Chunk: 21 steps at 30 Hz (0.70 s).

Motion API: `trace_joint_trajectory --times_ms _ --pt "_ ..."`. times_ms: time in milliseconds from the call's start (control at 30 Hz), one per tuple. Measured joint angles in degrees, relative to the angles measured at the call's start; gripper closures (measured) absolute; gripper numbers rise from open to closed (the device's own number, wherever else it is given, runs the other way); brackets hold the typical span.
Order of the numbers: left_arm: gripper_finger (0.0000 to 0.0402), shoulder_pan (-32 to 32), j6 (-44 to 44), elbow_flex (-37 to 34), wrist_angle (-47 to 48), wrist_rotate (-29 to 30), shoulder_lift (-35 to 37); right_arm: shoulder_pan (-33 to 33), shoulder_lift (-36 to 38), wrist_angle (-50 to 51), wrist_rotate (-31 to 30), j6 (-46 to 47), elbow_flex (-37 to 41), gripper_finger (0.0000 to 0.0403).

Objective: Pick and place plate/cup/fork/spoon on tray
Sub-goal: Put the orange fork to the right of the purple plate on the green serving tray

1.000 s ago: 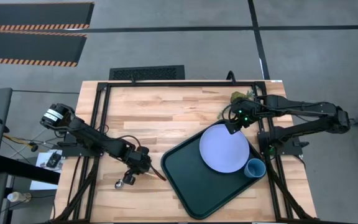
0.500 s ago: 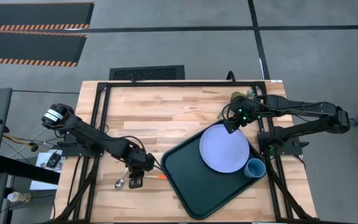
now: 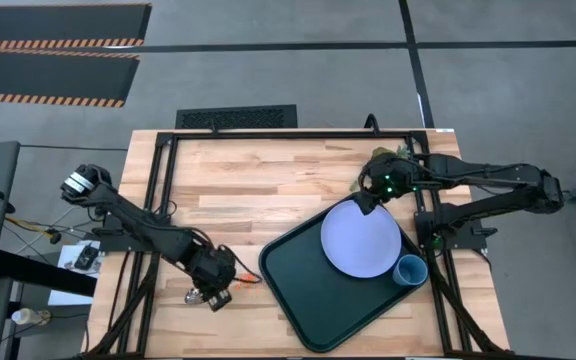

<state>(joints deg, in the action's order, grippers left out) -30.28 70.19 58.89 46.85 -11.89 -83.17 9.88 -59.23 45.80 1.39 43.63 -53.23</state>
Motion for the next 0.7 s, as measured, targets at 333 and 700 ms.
trace_joint_trajectory --times_ms 333,700 --pt "0.0401 -0.8 32.3 0.1 0.2 42.3 6.7 -2.1 -3.4 -21.8 0.1 -1.4 0.1 0.0241" --pt "0.0401 7.9 24.4 0.1 -16.6 56.8 1.8 -1.9 -19.9 -54.7 6.6 -2.0 0.1 0.0221"
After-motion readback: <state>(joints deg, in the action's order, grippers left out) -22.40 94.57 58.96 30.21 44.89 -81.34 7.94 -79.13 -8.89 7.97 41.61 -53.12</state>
